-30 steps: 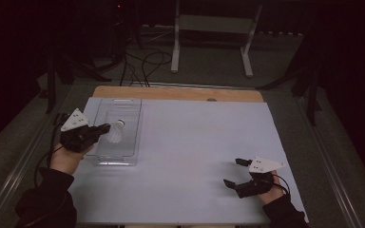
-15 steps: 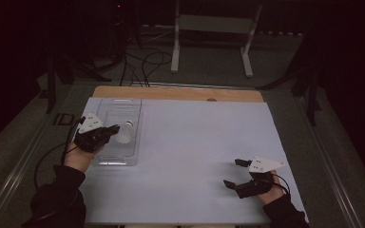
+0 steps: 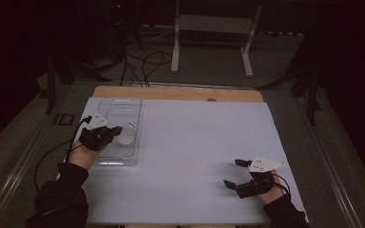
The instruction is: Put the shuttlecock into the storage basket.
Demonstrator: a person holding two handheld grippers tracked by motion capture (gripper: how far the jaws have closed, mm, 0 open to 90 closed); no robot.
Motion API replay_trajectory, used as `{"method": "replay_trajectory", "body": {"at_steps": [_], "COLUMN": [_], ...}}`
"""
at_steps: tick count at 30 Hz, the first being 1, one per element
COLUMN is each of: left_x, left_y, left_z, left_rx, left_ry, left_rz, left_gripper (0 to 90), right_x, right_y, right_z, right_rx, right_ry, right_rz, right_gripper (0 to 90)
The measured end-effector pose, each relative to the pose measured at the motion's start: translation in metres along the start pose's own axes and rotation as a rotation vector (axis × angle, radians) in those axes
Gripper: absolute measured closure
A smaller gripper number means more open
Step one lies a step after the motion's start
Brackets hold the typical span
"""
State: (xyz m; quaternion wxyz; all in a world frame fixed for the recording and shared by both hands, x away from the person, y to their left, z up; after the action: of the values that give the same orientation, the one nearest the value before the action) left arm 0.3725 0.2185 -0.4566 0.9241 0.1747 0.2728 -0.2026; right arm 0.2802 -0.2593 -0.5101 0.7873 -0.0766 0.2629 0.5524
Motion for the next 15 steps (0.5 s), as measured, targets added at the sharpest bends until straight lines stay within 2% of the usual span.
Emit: {"method": "replay_trajectory", "body": {"at_steps": [7, 10, 12, 15], "left_x": [0.006, 0.008, 0.01, 0.012], "left_y": [0.002, 0.0, -0.003, -0.004], "left_z": [-0.001, 0.001, 0.003, 0.004], "left_rx": [0.002, 0.031, 0.053, 0.058], "left_ry": [0.04, 0.064, 0.075, 0.089], "left_rz": [0.01, 0.007, 0.024, 0.022], "left_gripper": [90.0, 89.9, 90.0, 89.9], "right_x": [0.0, -0.001, -0.001, 0.0], "right_y": [0.0, 0.0, -0.001, 0.0], "right_z": [0.0, 0.0, 0.0, -0.001], "right_rx": [0.003, 0.003, 0.006, 0.006], "right_ry": [-0.002, -0.002, -0.002, -0.001], "right_rz": [0.002, 0.0, 0.001, 0.001], "right_gripper": [9.3, 9.3, 9.3, 9.3]}}
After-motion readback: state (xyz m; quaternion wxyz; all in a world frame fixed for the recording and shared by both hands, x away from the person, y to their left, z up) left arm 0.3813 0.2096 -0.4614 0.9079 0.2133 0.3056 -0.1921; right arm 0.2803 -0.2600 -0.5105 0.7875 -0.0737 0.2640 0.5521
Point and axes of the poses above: each handheld gripper's, and its own axes: x roughly forward along the jaws, z roughly out of its top, y roughly to its left, the point moved 3 cm from there along x, roughly forward along the jaws, and after that the axes turned 13 degrees about z, right-handed, at the moved point
